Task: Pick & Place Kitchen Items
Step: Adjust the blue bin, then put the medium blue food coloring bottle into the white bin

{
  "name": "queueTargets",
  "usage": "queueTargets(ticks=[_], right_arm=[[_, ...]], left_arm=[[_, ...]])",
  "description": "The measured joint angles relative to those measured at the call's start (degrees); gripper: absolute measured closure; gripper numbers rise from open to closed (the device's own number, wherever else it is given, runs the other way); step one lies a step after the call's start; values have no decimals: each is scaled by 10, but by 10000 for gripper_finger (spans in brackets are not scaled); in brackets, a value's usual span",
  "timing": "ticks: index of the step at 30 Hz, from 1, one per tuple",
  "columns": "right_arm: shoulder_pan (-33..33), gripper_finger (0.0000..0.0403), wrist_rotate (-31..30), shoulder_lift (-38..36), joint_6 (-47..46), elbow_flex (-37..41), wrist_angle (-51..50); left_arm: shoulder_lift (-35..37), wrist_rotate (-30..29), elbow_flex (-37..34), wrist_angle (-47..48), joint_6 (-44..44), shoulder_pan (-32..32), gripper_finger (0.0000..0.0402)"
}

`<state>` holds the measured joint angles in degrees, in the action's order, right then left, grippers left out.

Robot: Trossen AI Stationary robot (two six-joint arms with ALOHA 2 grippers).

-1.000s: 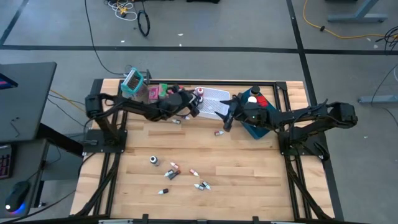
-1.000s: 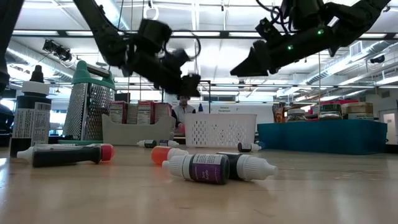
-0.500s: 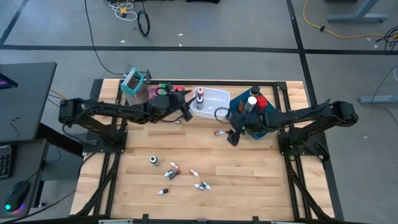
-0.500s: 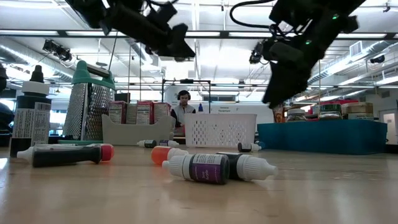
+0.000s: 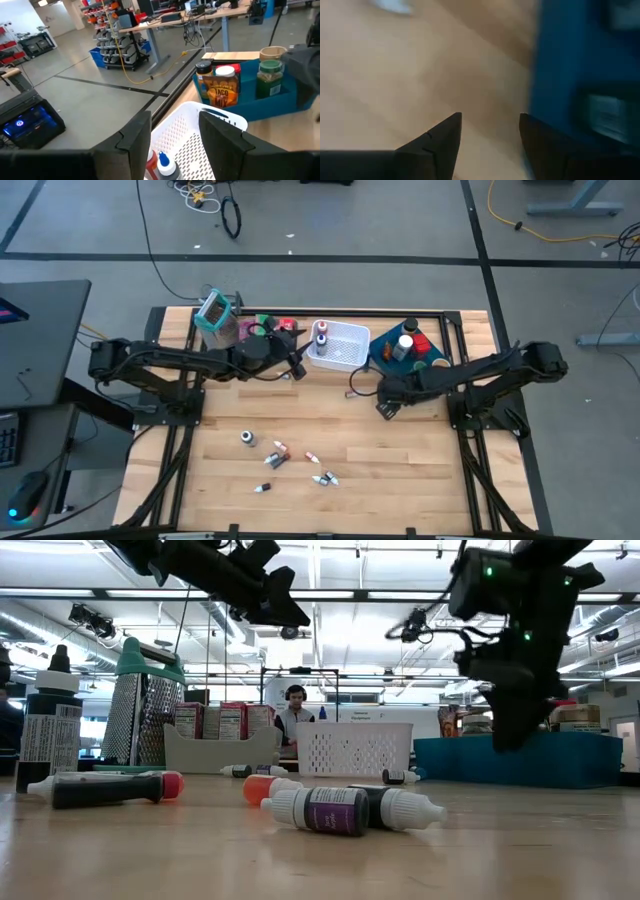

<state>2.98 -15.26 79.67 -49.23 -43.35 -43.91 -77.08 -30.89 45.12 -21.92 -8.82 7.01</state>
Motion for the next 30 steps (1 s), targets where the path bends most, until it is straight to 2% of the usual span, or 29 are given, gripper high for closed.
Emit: queueTargets(ticks=[5, 16, 25, 30], right_arm=[[-20, 195, -26, 6, -33, -2, -47], [-106, 195, -128, 6, 50, -1, -46], [-120, 195, -153, 6, 141, 0, 114], [-110, 192, -131, 6, 167, 0, 176]], left_arm=[[0, -13, 0, 2, -1, 0, 228], [0, -27, 0, 2, -2, 0, 228], [0, -27, 0, 2, 0, 0, 228], [0, -27, 0, 2, 0, 0, 228]])
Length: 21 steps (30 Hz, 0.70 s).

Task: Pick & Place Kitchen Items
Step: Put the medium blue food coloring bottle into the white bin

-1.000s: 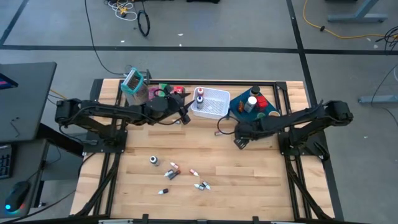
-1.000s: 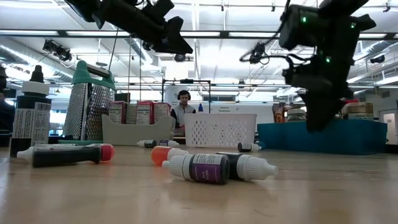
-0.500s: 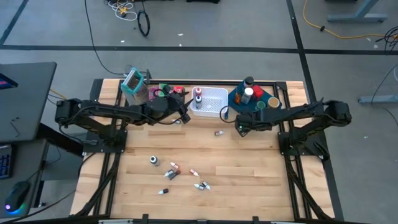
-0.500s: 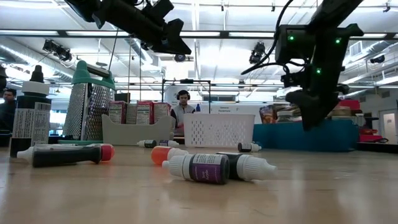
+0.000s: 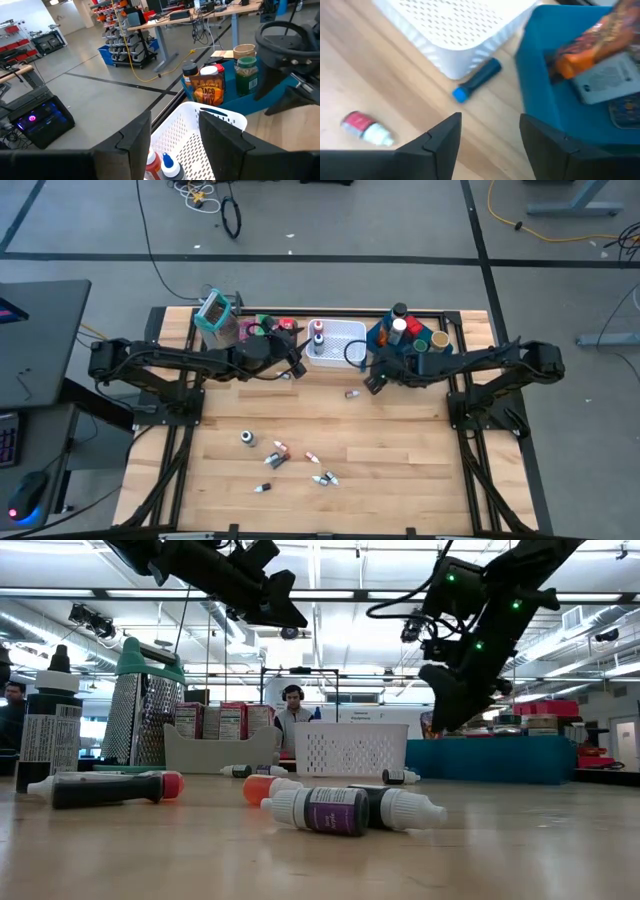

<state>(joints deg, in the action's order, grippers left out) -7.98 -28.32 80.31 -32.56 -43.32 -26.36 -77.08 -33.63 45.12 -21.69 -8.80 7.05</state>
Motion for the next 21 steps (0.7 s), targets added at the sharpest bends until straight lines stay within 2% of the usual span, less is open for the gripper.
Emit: queueTargets(ticks=[5, 10, 15, 21], right_arm=[[16, 174, 15, 9, 7, 0, 23], [13, 166, -5, 55, 26, 0, 84], [13, 176, 10, 105, -15, 0, 126], [13, 197, 68, 114, -58, 0, 129]], left_arm=[[0, 0, 0, 0, 2, 0, 228], [0, 2, 0, 0, 10, 0, 228], [0, 2, 0, 4, 10, 0, 228], [0, 2, 0, 5, 10, 0, 228]])
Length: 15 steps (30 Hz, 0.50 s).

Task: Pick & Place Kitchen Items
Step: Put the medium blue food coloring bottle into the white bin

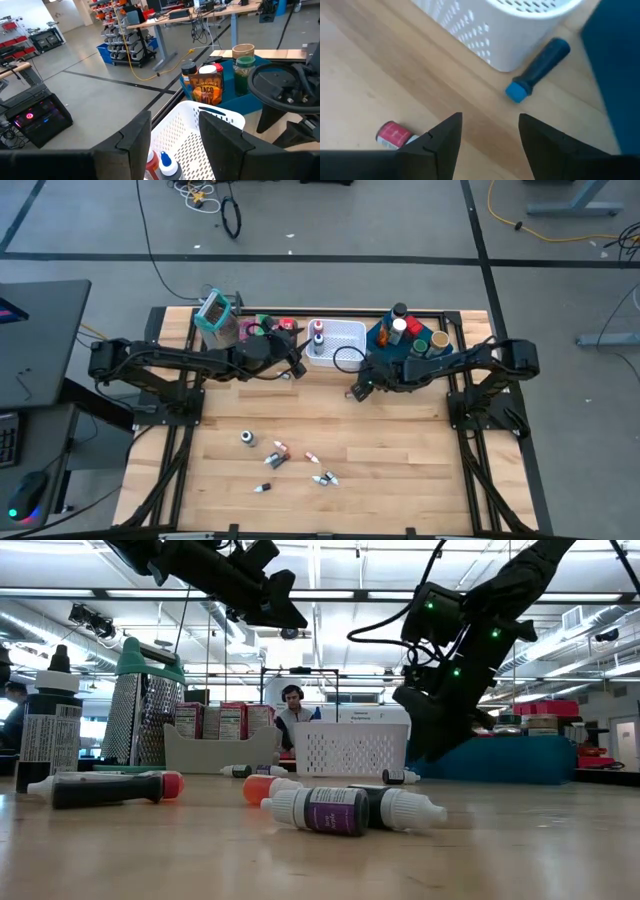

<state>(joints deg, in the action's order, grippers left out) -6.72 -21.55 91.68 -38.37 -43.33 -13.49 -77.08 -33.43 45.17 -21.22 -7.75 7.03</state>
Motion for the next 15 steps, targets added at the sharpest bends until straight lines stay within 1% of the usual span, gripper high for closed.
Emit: queueTargets(ticks=[4, 7, 9, 15], right_arm=[[-4, 203, -11, 0, -39, 0, -13], [-6, 204, -52, 0, -79, 0, -27], [-6, 204, -69, 0, -91, 0, -34], [-7, 204, -78, 1, -105, 0, -14]], left_arm=[[0, 0, 0, 0, 0, 0, 228], [0, 0, 0, 0, 0, 0, 228], [0, 0, 0, 0, 2, 0, 228], [0, 0, 0, 0, 2, 0, 228]])
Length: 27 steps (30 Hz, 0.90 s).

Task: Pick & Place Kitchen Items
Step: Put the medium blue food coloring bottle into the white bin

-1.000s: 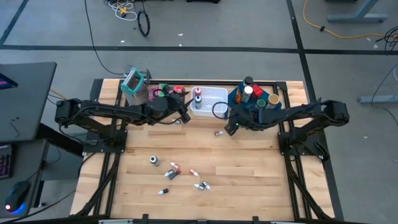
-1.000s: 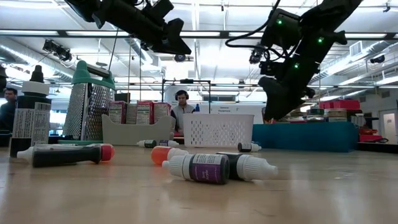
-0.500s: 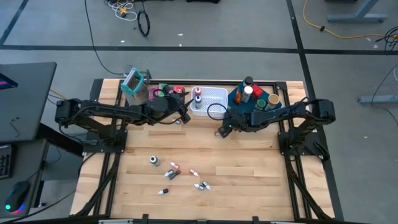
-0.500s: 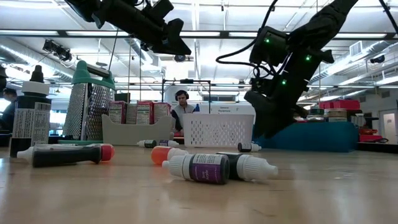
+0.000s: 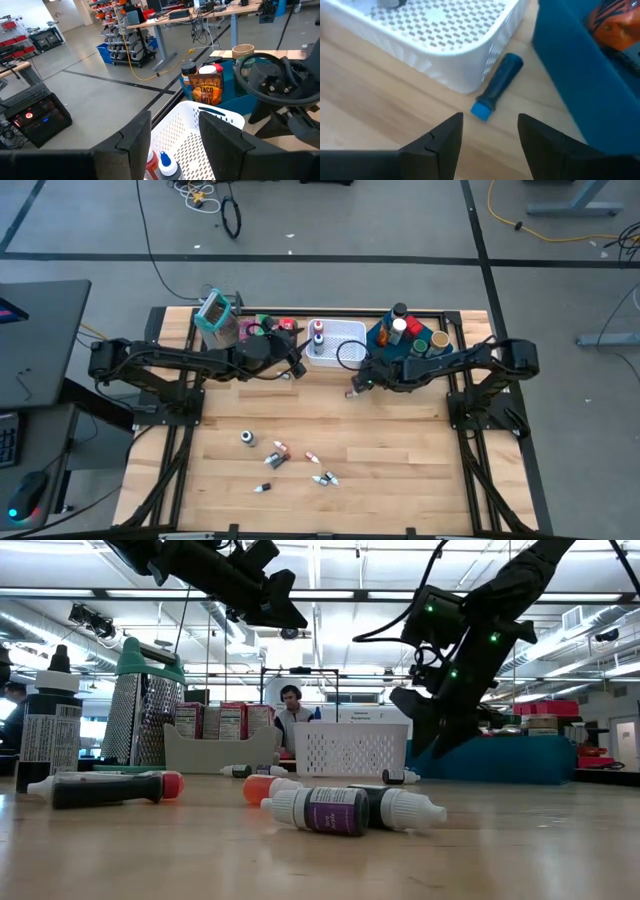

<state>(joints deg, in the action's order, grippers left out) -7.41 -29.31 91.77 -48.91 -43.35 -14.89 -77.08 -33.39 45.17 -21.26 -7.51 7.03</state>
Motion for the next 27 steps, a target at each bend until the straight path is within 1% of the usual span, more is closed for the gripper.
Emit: queueTargets(ticks=[3, 6, 8, 12, 17, 20, 22, 24, 27], right_arm=[[0, 204, -18, 17, -1, -1, 4], [-7, 204, -17, 49, 0, -1, 18], [-12, 204, -20, 73, 14, -1, 45], [-18, 205, -43, 110, 37, -2, 103], [-15, 205, -48, 116, 38, -3, 114], [-9, 205, -79, 119, 45, -1, 128], [-11, 205, -87, 120, 54, 0, 134], [-19, 208, -90, 120, 61, 0, 134], [-30, 219, -70, 122, 65, -1, 138]], left_arm=[[0, 0, 0, 0, 0, 0, 228], [0, 0, 0, 0, 0, 0, 228], [0, 0, 0, 0, 0, 0, 228], [0, 0, 0, 0, 0, 0, 228], [0, 0, 0, 7, 2, 0, 228], [0, 0, 0, 11, 2, 0, 228], [0, 0, 0, 11, 2, 0, 228], [0, 0, 0, 11, 2, 0, 228], [0, 0, 0, 11, 2, 0, 228]])
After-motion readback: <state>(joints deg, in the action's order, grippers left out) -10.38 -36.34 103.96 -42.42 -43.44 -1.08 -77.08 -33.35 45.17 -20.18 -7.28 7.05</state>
